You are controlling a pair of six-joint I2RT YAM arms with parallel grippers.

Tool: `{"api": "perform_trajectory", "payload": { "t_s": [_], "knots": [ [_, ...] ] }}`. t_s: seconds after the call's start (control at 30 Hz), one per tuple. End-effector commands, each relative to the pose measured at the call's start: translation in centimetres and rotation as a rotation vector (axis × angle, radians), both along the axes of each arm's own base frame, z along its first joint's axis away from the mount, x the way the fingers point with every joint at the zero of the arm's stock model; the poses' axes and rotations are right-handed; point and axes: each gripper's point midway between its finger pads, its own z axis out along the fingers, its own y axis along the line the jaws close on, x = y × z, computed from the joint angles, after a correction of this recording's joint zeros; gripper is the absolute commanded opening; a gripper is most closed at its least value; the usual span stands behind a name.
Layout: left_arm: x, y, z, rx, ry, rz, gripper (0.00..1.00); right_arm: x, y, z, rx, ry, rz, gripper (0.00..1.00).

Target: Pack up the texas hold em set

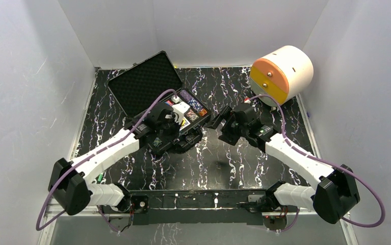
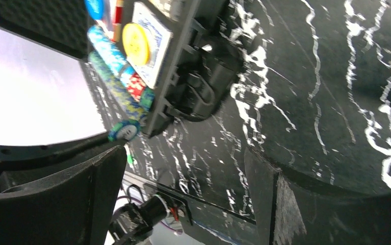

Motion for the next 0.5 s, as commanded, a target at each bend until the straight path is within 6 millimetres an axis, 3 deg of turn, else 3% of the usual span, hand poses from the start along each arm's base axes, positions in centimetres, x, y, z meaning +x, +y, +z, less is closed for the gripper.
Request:
{"api": "perform_trajectory", "payload": {
  "t_s": [0.0, 0.47],
  "knots": [
    [-0.1, 3.4, -2.1, 0.275, 0.001, -0.087, 0.00, -1.1, -1.0, -2.3, -0.044, 0.054, -0.007, 0.92],
    [1.8, 5.3, -4.6, 0.446, 0.005, -0.024, 0.00, -1.1, -0.8, -2.2, -0.040, 0.060, -0.003, 0.91]
  ]
}}
